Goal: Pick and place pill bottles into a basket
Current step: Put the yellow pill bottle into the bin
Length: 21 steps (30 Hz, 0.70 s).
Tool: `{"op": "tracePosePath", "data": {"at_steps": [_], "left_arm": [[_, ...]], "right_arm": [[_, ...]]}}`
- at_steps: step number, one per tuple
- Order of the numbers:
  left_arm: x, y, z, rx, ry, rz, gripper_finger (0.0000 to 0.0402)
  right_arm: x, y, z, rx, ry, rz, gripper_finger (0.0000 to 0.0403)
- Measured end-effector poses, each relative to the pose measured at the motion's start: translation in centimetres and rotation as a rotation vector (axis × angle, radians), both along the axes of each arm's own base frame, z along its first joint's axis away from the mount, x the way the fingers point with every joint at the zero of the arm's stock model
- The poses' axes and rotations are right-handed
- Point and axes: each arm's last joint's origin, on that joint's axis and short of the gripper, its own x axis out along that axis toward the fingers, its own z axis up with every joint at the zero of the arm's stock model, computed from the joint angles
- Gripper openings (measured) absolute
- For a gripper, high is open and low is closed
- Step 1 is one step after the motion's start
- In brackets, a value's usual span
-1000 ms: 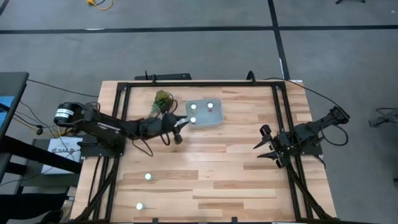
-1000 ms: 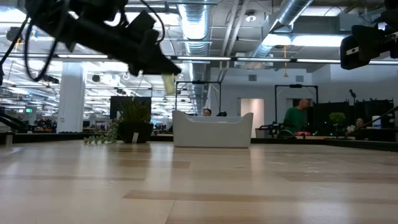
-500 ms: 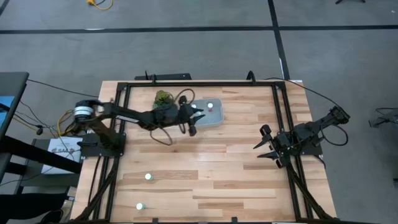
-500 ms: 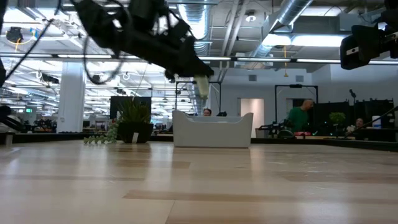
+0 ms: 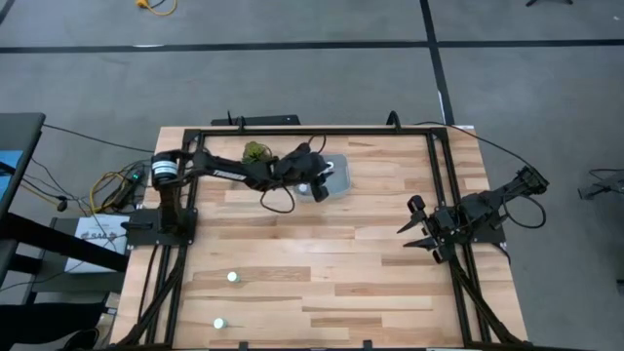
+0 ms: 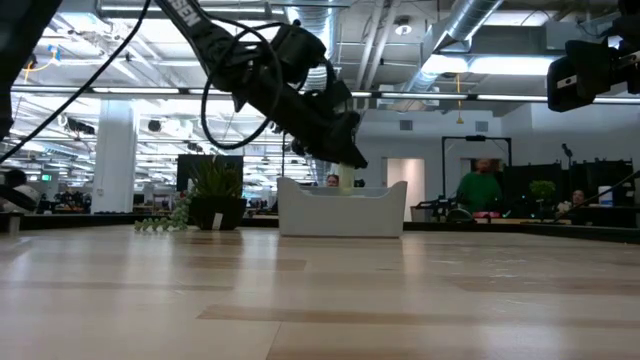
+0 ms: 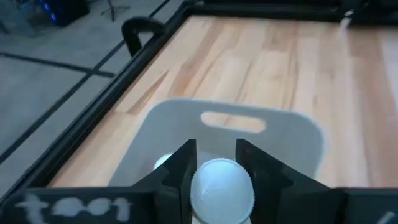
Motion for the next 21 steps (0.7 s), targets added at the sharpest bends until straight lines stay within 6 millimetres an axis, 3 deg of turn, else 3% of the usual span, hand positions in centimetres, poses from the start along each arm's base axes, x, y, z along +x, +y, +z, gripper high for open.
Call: {"op": "tracePosePath", "data": {"at_steps": [6,21], "left_arm": [[-0.4,0.5,-0.5,-0.004,0.055,0.068,0.0104],[0.1,0.6,-2.6,-0.029,0.078,0.079,0.0100]], "right_arm": [[0.0,0.0,0.0,0.000,0.000,0.000,0.0168],[0.0,0.0,0.0,0.000,-0.001,0.000,0.0168]]}}
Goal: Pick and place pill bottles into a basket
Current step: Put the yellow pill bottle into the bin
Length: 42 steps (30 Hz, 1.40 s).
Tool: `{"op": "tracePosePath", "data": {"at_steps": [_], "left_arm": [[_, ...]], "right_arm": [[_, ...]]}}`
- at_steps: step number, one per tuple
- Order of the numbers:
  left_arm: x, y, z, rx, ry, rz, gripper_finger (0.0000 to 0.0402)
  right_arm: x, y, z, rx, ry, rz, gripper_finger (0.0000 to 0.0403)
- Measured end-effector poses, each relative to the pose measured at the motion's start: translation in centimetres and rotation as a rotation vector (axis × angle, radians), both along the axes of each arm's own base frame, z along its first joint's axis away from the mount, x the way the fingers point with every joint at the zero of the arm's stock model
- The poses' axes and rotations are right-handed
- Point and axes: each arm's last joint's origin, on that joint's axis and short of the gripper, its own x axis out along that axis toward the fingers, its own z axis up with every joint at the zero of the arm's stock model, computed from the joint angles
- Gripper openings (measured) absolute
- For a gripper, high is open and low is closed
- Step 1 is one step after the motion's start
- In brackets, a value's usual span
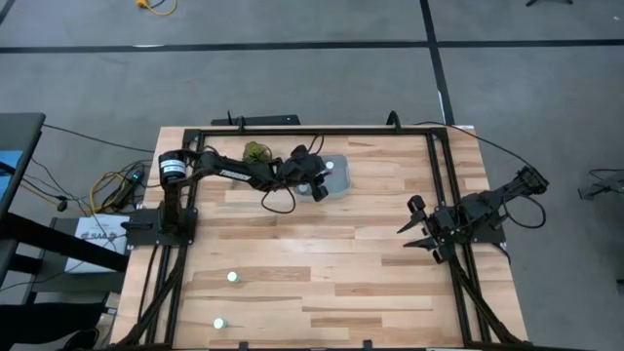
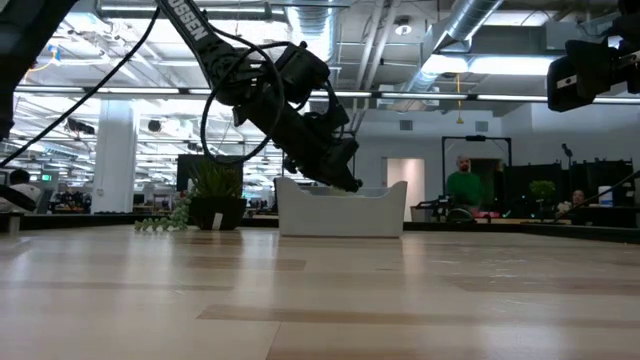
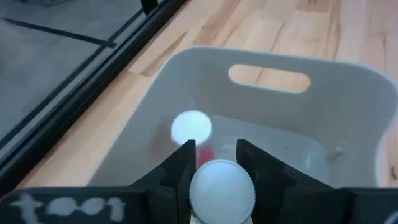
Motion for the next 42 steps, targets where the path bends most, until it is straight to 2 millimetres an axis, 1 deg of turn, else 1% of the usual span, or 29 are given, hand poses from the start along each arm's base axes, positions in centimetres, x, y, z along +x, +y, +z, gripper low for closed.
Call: {"op": "tracePosePath", "data": {"at_steps": [5,8,11,42], "left_arm": [[0.1,-0.2,-1.2,-0.053,0.021,-0.018,0.0098],[0.4,-0.3,-1.4,-0.047,-0.004,-0.018,0.0097],[0.6,-0.3,-1.3,-0.044,-0.038,-0.016,0.0097],[0.7,-0.3,-1.4,-0.063,-0.040,-0.032,0.0097]], "right_arm": [[0.0,0.0,0.0,0.000,0.000,0.001,0.0168],[0.0,0.0,0.0,0.000,0.000,0.000,0.0168],[0.0,0.0,0.0,0.000,0.000,0.001,0.0168],[0.0,0.0,0.0,0.000,0.001,0.000,0.0168]]}}
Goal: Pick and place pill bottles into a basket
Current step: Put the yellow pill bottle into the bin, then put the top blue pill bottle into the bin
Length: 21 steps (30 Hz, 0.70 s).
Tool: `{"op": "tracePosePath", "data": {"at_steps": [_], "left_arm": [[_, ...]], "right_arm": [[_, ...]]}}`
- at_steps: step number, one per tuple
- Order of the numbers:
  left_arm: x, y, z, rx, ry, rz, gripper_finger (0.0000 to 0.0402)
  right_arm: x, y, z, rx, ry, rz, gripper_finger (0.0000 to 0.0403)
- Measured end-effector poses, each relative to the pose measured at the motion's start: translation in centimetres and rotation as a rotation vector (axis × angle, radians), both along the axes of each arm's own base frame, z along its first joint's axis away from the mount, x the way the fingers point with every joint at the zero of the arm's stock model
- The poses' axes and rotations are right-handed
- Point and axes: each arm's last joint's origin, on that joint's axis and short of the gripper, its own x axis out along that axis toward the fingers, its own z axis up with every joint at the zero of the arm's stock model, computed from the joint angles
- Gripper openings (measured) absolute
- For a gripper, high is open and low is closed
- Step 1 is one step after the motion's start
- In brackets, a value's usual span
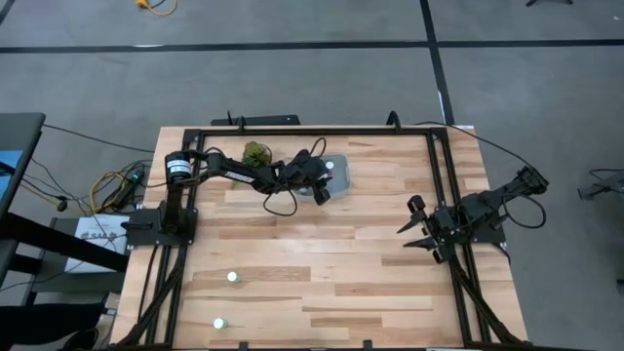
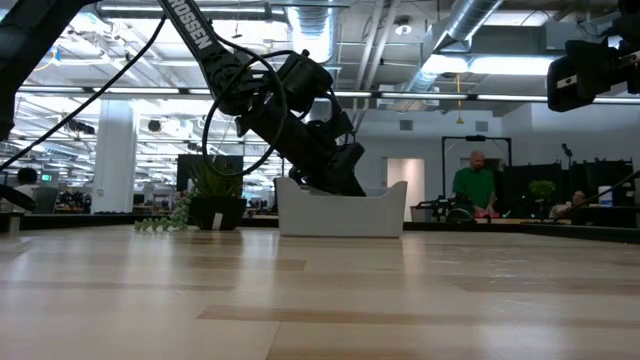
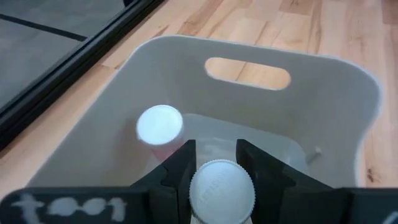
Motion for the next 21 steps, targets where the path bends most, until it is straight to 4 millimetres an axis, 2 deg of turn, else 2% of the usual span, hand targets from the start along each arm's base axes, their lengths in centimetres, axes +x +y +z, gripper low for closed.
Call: {"op": "tracePosePath", "data": {"at_steps": [8,17,21], "left_arm": [[0.03,-0.08,-0.01,-0.009,-0.002,-0.025,0.0104],[-0.05,-0.13,-0.16,-0.009,0.019,-0.039,0.0180],[-0.06,-0.21,-0.22,-0.020,0.023,-0.062,0.0201]], "right_arm": [[0.00,0.00,0.00,0.000,0.000,0.000,0.0168],[0.00,0.00,0.01,0.000,0.000,0.000,0.0168],[0.00,0.00,0.00,0.000,0.000,0.000,0.0168]]}}
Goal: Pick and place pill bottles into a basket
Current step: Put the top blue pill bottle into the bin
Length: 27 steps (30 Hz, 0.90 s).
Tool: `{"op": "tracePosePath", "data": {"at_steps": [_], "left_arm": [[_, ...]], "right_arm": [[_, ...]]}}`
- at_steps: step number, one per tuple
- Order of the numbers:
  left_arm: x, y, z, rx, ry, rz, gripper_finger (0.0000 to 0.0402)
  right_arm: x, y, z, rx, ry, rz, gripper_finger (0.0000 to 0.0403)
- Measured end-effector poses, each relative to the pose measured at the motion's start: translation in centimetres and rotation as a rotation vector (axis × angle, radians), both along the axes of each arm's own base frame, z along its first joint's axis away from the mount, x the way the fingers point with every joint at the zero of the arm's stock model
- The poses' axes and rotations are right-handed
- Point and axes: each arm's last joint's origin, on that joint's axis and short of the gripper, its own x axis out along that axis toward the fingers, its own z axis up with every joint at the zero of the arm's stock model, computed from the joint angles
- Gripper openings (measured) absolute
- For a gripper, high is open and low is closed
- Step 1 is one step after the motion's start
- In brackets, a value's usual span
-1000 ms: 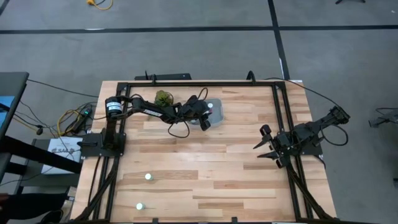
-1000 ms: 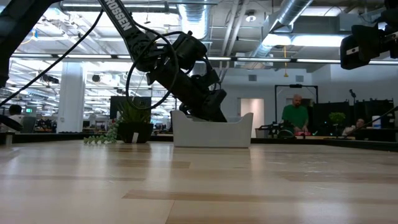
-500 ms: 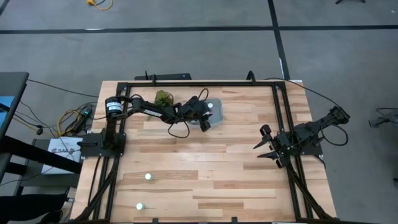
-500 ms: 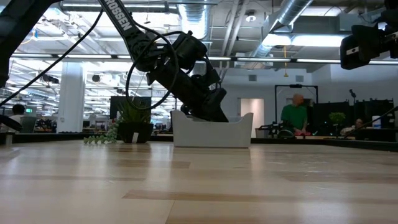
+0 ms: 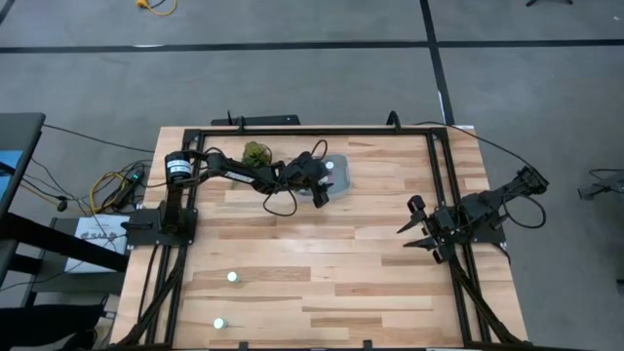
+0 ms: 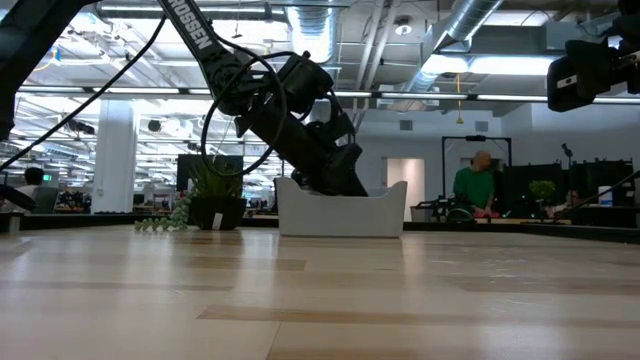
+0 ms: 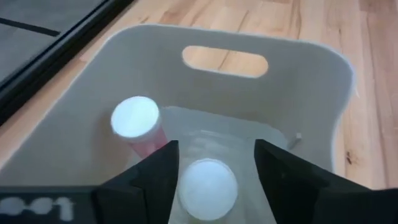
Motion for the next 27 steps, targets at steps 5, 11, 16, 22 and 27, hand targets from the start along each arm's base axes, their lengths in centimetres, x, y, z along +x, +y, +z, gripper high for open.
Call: {"op": "tracePosePath", "data": {"at_steps": [5,11,16,22,27], "left_arm": [[0.1,0.0,0.4,0.047,-0.013,-0.010,0.0204],[-0.3,-0.3,3.2,0.105,-0.056,-0.023,0.0195],[-1.4,-0.9,6.5,0.161,-0.061,-0.021,0.0193],[-3.9,-2.9,10.1,0.146,0.026,-0.085,0.0193],[-6.9,-5.8,12.4,0.084,0.136,-0.136,0.0193]], "right_arm": [[0.0,0.0,0.0,0.000,0.000,0.000,0.0168],[0.0,0.0,0.0,0.000,0.000,0.000,0.0168],[0.0,0.0,0.0,0.000,0.000,0.000,0.0168],[0.0,0.0,0.0,0.000,0.000,0.000,0.0168],[0.0,0.0,0.0,0.000,0.000,0.000,0.0168]]}}
